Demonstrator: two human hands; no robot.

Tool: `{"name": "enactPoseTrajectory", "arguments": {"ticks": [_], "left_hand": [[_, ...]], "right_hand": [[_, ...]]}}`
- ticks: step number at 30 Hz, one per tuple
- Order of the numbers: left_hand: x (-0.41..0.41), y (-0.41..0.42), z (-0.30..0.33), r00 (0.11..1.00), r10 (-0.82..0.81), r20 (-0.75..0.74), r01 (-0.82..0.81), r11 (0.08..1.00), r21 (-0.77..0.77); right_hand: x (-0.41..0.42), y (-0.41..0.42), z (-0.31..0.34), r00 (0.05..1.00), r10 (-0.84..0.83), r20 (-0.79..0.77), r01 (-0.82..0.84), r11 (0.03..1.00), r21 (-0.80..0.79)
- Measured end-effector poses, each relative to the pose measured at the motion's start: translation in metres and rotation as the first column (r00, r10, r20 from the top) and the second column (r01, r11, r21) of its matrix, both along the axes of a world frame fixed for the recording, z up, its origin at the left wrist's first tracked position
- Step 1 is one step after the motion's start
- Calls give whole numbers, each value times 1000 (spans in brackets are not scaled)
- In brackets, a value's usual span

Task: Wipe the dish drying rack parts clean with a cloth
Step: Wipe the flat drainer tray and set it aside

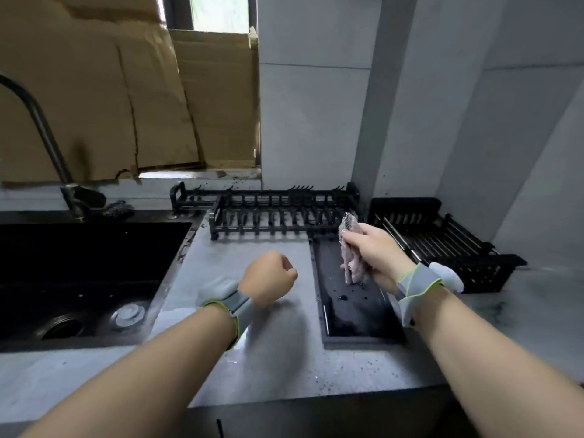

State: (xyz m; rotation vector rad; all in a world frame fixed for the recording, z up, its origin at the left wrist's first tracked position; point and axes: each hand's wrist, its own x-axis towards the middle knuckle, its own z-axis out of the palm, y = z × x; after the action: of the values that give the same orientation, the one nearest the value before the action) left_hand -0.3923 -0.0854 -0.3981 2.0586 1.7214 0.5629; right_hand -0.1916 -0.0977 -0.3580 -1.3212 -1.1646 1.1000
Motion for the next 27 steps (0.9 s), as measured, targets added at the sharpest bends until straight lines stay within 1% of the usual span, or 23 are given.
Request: {"name": "enactPoseTrajectory", "arguments": {"ticks": [4, 6, 10, 15, 19, 22, 24, 27], "left_hand": [[44, -7, -4, 974, -40, -225, 50, 998, 40], [59, -8, -4, 957, -44, -288, 62, 997, 52], [70, -2, -10, 963, 20, -268, -17, 1000, 14], [79, 2, -10, 977, 83, -195, -99, 992, -73], [73, 2, -5, 973, 98, -209, -118, 989, -90], [47, 10, -8, 950, 113, -292, -138, 988, -67], [26, 14, -9, 925, 131, -358, -155, 987, -37], [-15, 17, -7, 863, 161, -478, -168, 985, 28]], "right_hand": [[40, -22, -3, 991, 14, 131, -15, 1000, 6], [51, -28, -6, 976, -4, 217, 1, 1000, 13], [56, -31, -10, 955, -52, 293, 34, 997, 66], [51, -31, -10, 958, -24, 287, 3, 997, 74], [50, -31, -9, 941, -25, 337, -7, 996, 94], [46, -29, -11, 944, 18, 329, -45, 996, 74], [43, -28, -12, 926, 37, 375, -70, 995, 75], [26, -23, -16, 899, 85, 430, -123, 990, 62]]}}
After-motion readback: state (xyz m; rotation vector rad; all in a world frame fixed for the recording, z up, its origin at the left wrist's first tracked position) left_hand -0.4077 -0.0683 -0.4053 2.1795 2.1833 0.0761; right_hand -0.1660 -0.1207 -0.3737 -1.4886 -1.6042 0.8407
